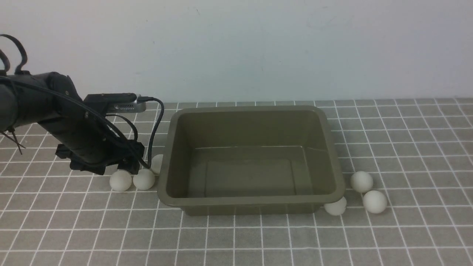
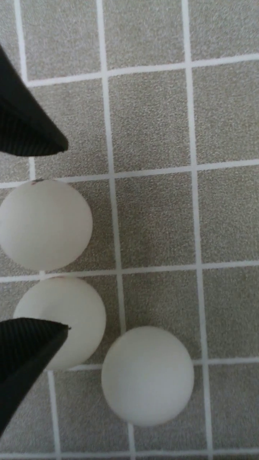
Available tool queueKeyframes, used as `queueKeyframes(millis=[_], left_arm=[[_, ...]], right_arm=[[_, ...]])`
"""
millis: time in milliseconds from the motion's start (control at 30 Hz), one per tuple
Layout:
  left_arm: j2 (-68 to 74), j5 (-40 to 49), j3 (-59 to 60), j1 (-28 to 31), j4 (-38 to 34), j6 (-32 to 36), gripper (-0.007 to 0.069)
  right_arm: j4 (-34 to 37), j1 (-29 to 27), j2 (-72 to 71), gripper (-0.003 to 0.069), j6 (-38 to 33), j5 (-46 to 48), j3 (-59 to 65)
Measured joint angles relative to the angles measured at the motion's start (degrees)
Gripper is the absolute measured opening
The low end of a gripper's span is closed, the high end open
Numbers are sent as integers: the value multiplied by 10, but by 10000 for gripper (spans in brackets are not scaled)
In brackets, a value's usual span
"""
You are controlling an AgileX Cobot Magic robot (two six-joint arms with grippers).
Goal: Put the table tennis balls into the box on the grey coffee tablecloth.
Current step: 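Reach for and grasp a ping pong ball on the table beside the basket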
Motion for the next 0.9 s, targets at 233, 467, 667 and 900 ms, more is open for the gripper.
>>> queueKeyframes(millis=[233, 467, 667, 900], left_arm=[[17, -19, -1, 0, 57, -39, 552], [36, -25, -2, 0, 60, -51, 552], [55, -20, -3, 0, 62, -51, 395], [24, 88, -53, 1, 66, -47, 342]], right_arm=[[0, 0, 0, -13, 0, -1, 0], [1, 0, 0, -13, 0, -11, 0], [0, 0, 1, -13, 0, -12, 0], [-21, 0, 93, -13, 28, 18, -7]])
